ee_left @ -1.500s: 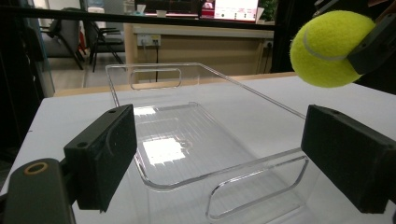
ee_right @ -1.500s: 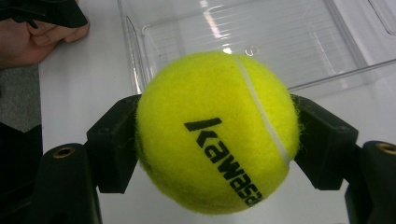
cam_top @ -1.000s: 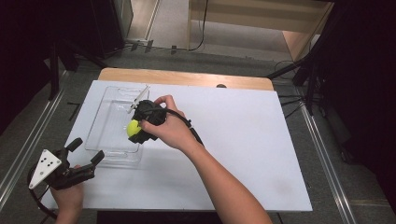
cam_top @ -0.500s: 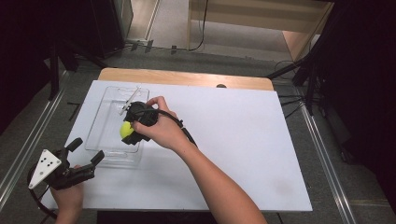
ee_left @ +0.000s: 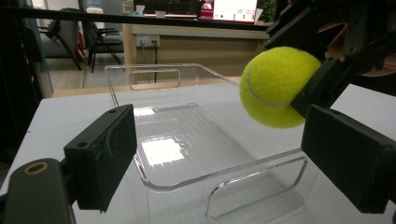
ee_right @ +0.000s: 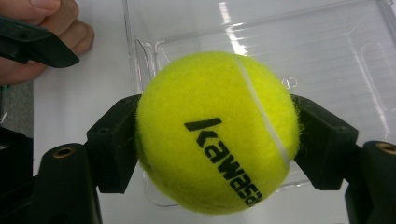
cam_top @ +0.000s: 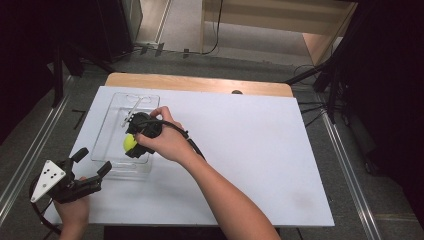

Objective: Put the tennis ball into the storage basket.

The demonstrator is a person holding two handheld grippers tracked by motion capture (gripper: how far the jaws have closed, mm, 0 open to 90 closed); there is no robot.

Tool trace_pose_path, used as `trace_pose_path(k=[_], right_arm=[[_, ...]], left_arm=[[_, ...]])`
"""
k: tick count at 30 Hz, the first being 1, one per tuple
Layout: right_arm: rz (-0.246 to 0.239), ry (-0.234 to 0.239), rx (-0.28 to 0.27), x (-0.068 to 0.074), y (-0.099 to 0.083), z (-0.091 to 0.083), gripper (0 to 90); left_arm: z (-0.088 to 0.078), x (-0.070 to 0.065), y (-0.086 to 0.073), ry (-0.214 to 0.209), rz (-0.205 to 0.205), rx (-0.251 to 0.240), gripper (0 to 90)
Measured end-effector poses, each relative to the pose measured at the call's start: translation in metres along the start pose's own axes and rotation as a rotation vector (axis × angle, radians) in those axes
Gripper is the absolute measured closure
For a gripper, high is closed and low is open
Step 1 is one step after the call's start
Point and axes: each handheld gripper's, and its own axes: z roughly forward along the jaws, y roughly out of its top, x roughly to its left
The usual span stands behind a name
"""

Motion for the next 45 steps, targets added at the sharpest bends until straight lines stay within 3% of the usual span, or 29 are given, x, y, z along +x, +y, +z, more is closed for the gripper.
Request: trace_pose_path(k=[15, 18, 21, 28, 29, 37, 45], right_arm=[[-0.009, 0.006, 0.041, -0.001, -0.003, 0.015, 22.9], [-0.013, 0.006, 0.035, 0.0, -0.004, 0.012, 16.2], [0.0, -0.004, 0.011, 0.0, -0.005, 0.003, 10.5], [0.013, -0.038, -0.011, 0.001, -0.012, -0.009, 8.3], [0.011, -0.041, -0.012, 0.0, -0.015, -0.013, 1.8], [0.042, -0.06, -0.053, 0.001, -0.029, -0.025, 0.8], [0.089, -0.086, -0.093, -0.005, -0.059, -0.04, 0.0]], left_arm=[[0.0, 0.0, 0.0, -0.001, 0.003, 0.001, 11.1], [0.0, 0.0, 0.0, 0.0, 0.001, 0.001, 11.1], [0.0, 0.0, 0.0, -0.001, 0.0, -0.001, 11.1], [0.001, 0.0, 0.0, -0.003, -0.001, -0.002, 11.1], [0.0, 0.0, 0.0, -0.003, 0.001, 0.0, 11.1], [0.001, 0.0, 0.0, -0.002, 0.005, 0.005, 11.1], [0.001, -0.001, 0.0, -0.001, 0.01, 0.009, 11.1]])
